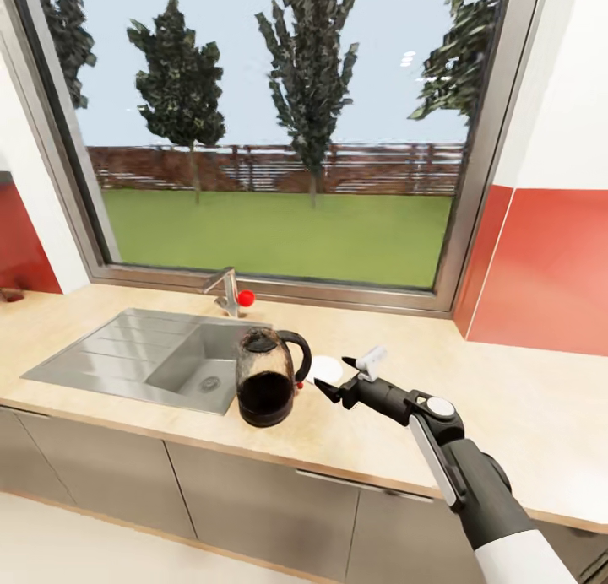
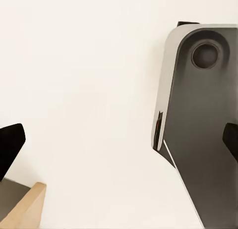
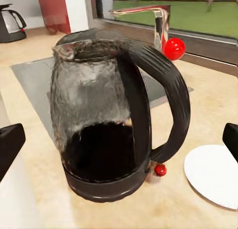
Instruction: Set up a coffee station on the kitchen countertop: keep the coffee maker on the countertop, move the bottle of coffee from the kitchen shelf to the counter next to the coffee maker, place a paper coffee filter on top of the coffee maker, put the saucer next to the coffee maker with the coffee cup on the saucer, and place the electric kettle next to the coffee maker.
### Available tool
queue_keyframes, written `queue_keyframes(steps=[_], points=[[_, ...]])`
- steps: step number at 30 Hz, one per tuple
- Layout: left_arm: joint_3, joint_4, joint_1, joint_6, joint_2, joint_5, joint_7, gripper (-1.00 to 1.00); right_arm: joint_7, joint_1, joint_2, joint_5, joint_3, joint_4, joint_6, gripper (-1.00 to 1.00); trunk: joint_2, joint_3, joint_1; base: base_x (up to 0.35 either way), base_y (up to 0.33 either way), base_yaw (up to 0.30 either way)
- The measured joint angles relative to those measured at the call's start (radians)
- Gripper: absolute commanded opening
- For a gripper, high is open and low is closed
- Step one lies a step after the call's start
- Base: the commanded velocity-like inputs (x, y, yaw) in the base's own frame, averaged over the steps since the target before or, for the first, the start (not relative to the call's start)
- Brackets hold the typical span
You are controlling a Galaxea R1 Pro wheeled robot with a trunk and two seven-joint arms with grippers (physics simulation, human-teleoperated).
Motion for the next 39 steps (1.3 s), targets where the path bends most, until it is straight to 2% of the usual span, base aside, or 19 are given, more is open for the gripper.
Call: queue_keyframes(steps=[2,5,10,30,39], points=[[0.0,0.0,0.0,0.0,0.0,0.0,0.0,1.0,0.001,0.0,-0.004,0.0,-0.001,0.021,0.0,1.0,0.0,0.0,0.0,0.216,0.0,0.03],[-0.001,0.0,0.0,-0.001,0.0,0.0,0.001,1.0,0.006,0.0,-0.031,-0.002,-0.002,0.068,-0.002,1.0,0.0,0.0,0.0,0.073,0.0,0.008],[0.0,0.0,0.0,0.0,-0.001,0.0,0.001,1.0,0.036,0.0,-0.042,-0.002,-0.002,0.094,-0.003,1.0,0.0,0.0,0.0,0.023,0.0,0.002],[-0.001,0.001,0.0,0.0,-0.001,0.0,-0.001,1.0,0.046,0.0,-0.042,-0.003,0.003,0.1,-0.003,1.0,0.0,0.0,0.0,0.161,0.028,0.0],[-0.003,0.001,0.0,0.0,-0.001,0.0,-0.001,1.0,0.046,0.0,-0.041,-0.003,0.003,0.1,-0.003,1.0,0.0,0.0,0.0,0.038,0.011,0.0]])
